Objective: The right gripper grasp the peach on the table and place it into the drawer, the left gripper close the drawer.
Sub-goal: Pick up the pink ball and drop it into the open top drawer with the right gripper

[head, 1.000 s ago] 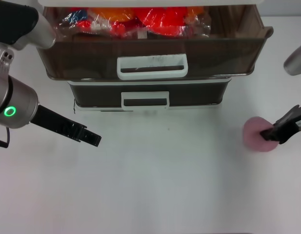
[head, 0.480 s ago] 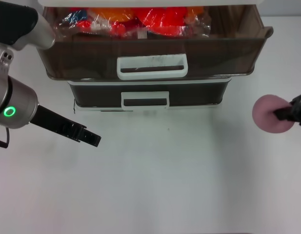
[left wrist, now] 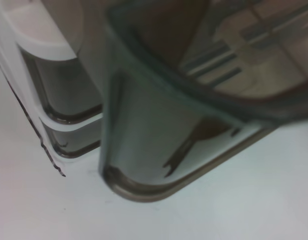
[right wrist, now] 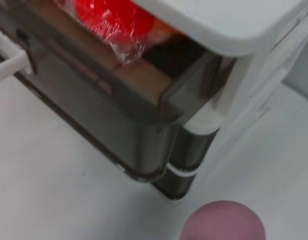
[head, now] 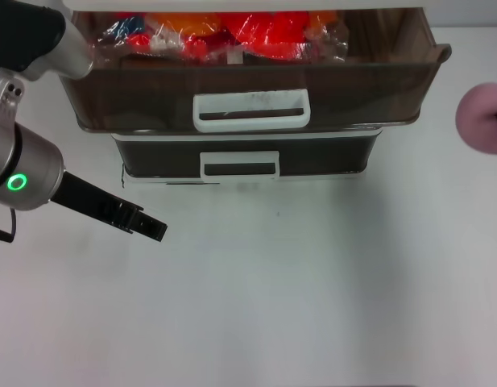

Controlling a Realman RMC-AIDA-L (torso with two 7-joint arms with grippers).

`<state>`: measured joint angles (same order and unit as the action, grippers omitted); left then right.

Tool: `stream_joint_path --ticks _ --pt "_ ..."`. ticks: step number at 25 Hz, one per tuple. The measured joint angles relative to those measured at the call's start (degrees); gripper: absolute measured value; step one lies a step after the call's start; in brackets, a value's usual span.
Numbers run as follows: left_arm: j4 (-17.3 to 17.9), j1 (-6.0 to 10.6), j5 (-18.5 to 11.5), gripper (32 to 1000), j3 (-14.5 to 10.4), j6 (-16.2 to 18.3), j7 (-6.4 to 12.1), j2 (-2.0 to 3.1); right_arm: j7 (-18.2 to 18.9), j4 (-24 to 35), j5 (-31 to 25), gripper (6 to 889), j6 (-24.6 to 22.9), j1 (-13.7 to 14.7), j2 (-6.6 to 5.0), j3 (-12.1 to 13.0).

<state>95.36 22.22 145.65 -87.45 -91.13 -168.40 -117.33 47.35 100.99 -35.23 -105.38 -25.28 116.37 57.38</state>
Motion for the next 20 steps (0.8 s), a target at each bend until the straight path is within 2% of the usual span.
stream_joint_path --ticks 4,6,14,16,20 --pt "0.0 0.02 0.0 813 0.0 -0.1 0.00 0.00 -2.0 2.0 -2.8 36 -0.2 -0.5 -1.73 0.1" --pt "0.0 0.02 0.1 813 0.0 -0.1 0.00 0.00 -3.4 2.8 -6.4 36 -0.2 -0.6 -3.41 0.1" --pt "0.0 0.07 -0.2 813 0.0 0.1 0.17 0.00 -9.5 4.1 -23.6 36 -0.3 -0.9 -12.19 -1.8" --pt "0.0 0.09 -0.2 813 0.0 0.2 0.18 0.00 -10.4 5.0 -26.6 36 -0.3 -1.4 -13.56 -3.2" --pt "0.0 0.11 -0.2 813 0.0 0.2 0.22 0.00 -10.6 5.9 -31.9 36 -0.3 -2.8 -14.47 -6.5"
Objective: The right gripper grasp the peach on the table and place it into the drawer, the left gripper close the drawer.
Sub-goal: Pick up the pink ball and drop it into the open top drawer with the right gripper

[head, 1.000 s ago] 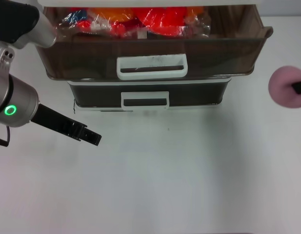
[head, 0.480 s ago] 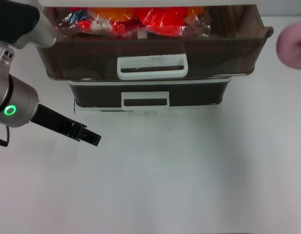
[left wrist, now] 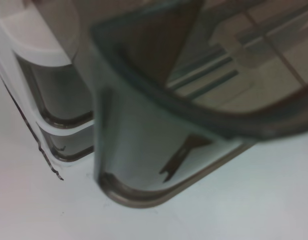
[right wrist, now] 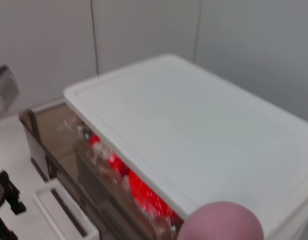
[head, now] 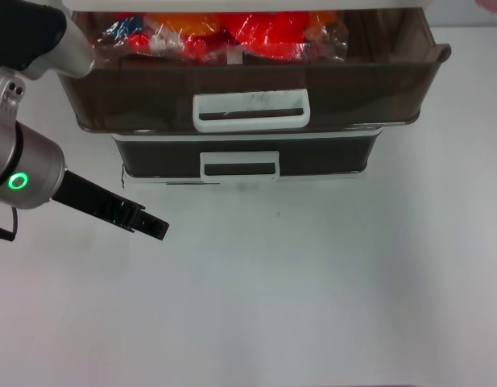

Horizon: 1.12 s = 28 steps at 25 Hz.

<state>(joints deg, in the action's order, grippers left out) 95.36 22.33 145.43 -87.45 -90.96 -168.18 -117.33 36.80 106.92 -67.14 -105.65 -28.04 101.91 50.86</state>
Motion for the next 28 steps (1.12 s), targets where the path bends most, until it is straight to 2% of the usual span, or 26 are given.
stream_joint_path --ticks 4,10,14,19,23,28 --pt "0.0 0.18 -0.1 813 0.0 0.1 0.04 0.00 0.6 -1.4 -1.4 36 0.1 -2.1 -0.16 -0.2" --pt "0.0 0.49 -0.1 813 0.0 0.1 0.05 0.00 4.5 -8.5 -1.3 36 0.3 -6.0 0.62 0.7" --pt "0.0 0.58 -0.1 813 0.0 0.1 0.05 -0.03 6.7 -13.5 -1.3 36 0.5 -8.4 1.87 0.9" --pt "0.0 0.64 -0.1 813 0.0 0.1 0.05 -0.08 9.1 -19.0 -1.2 37 0.6 -10.8 2.92 3.6" --pt "0.0 0.71 -0.1 813 0.0 0.1 0.05 -0.09 10.9 -21.7 0.3 37 0.7 -12.0 4.09 4.4" --pt "0.0 0.71 -0.1 813 0.0 0.1 0.05 -0.10 13.5 -23.2 4.9 37 0.8 -13.4 6.73 4.4"
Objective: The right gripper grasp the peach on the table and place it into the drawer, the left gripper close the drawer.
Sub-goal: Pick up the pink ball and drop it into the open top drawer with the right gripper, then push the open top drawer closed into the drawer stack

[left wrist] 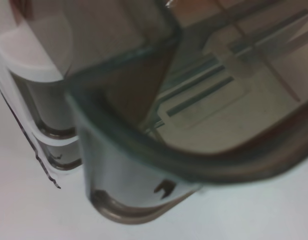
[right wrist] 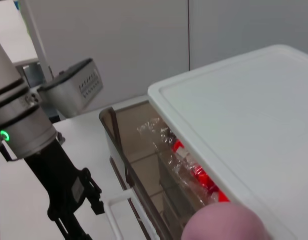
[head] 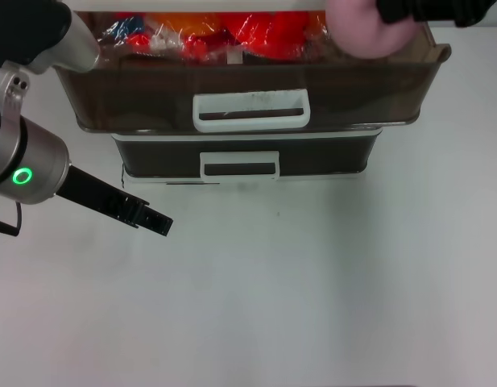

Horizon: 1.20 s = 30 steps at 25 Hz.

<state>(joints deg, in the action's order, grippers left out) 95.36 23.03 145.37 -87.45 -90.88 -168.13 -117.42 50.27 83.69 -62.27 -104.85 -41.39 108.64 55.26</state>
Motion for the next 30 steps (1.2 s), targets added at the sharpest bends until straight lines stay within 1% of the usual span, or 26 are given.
stream_joint_path --ticks 2,4,7,11,18,22,27,30 --pt "0.0 0.00 0.0 813 0.0 0.0 0.00 0.00 0.5 0.0 1.0 37 0.0 -0.3 0.73 0.0" --pt "0.0 -0.01 0.0 813 0.0 0.0 0.00 0.00 0.6 0.1 1.1 37 0.0 -0.4 0.93 0.0" --pt "0.0 -0.01 0.0 813 0.0 0.0 0.00 0.00 0.7 0.4 1.1 37 0.0 -0.4 1.02 0.1" --pt "0.0 -0.01 0.0 813 0.0 0.1 0.05 0.00 0.9 0.5 1.2 37 0.1 -0.4 1.05 0.9" --pt "-0.1 -0.11 0.0 813 0.0 0.1 0.08 0.00 0.7 1.1 1.4 145 1.7 0.0 1.24 0.1" --pt "-0.6 -0.10 0.0 813 0.0 0.1 0.09 0.00 0.7 1.3 1.4 206 1.9 0.2 1.24 0.1" --pt "-0.8 -0.06 0.0 813 0.0 0.1 0.09 0.00 0.7 1.3 1.3 450 1.8 0.3 1.22 0.3" --pt "-0.8 -0.04 0.0 813 0.0 0.1 0.09 0.00 0.8 1.3 1.3 556 1.8 0.3 1.22 0.4"
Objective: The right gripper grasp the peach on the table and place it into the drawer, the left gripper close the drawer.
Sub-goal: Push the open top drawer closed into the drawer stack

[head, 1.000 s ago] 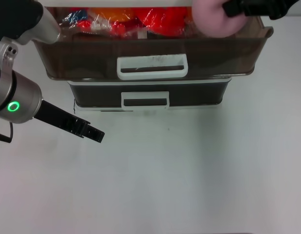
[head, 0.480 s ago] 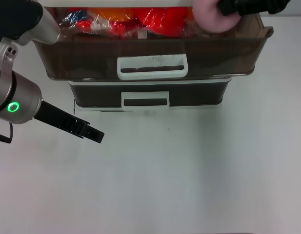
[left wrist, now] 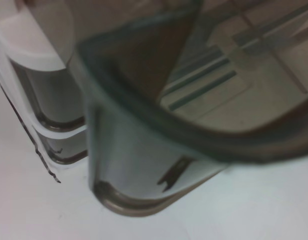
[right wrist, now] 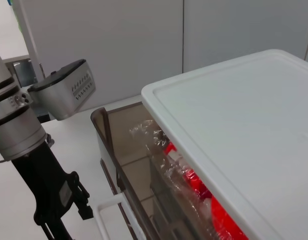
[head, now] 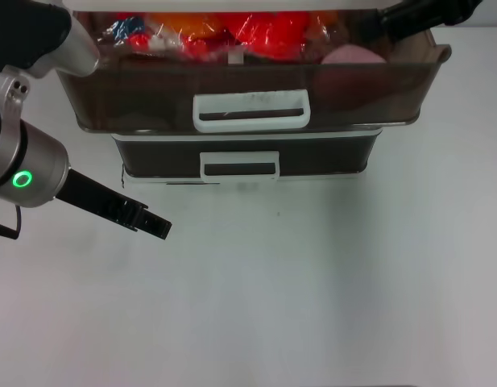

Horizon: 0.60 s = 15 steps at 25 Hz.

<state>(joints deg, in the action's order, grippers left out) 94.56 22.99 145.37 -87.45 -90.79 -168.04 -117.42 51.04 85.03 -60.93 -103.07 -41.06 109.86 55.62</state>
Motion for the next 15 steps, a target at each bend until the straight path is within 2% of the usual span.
stream_joint_path --ticks 8,15 --pt "0.0 0.04 0.0 813 0.0 0.0 0.00 0.00 0.0 0.0 0.0 868 0.0 0.1 0.00 -0.2" --pt "0.0 0.04 0.0 813 0.0 0.0 0.00 0.00 -0.1 0.0 -0.1 868 0.1 0.1 0.00 -0.2"
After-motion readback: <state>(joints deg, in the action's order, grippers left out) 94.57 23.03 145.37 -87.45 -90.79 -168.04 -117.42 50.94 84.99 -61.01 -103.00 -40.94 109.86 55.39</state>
